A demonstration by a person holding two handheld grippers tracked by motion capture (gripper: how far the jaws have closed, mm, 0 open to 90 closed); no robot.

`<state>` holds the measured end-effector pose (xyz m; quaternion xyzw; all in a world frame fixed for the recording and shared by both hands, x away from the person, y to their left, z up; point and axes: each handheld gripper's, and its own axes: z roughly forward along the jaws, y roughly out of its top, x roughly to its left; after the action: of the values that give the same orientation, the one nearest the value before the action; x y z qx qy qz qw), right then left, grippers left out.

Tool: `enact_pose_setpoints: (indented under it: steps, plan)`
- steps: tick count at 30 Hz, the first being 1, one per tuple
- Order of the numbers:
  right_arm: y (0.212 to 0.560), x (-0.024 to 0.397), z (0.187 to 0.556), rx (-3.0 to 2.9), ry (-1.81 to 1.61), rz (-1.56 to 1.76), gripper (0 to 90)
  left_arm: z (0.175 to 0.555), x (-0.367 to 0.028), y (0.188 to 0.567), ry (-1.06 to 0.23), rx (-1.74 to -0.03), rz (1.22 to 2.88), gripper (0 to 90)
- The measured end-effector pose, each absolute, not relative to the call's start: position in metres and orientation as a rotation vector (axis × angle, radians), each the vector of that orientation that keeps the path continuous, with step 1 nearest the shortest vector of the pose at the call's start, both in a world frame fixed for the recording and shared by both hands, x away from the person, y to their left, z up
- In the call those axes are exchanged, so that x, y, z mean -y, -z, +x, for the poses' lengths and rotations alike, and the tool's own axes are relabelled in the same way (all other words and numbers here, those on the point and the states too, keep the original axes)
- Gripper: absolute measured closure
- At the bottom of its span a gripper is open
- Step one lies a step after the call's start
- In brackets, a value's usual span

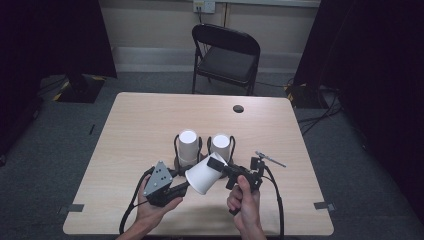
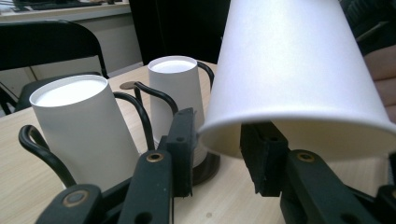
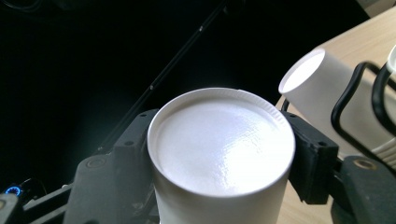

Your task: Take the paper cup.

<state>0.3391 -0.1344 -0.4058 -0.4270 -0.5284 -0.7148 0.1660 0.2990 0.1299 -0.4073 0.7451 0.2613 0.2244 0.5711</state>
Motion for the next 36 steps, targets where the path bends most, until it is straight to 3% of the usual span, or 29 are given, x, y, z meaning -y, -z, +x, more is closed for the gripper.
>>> enact_pose_setpoints:
  steps: [17, 27, 36]
  plan:
    - [0.417, 0.11, 0.344, 1.455, 1.914, -1.152, 34.3, 0.294, -0.13, 0.407, -0.595, -0.621, 1.694, 64.8]
    - [0.417, 0.112, 0.343, 1.577, 1.95, -1.213, 27.1, 0.297, -0.137, 0.404, -0.53, -0.619, 1.706, 83.9]
    - [0.418, 0.113, 0.345, 1.683, 1.976, -1.231, 24.9, 0.301, -0.135, 0.406, -0.479, -0.637, 1.746, 86.3]
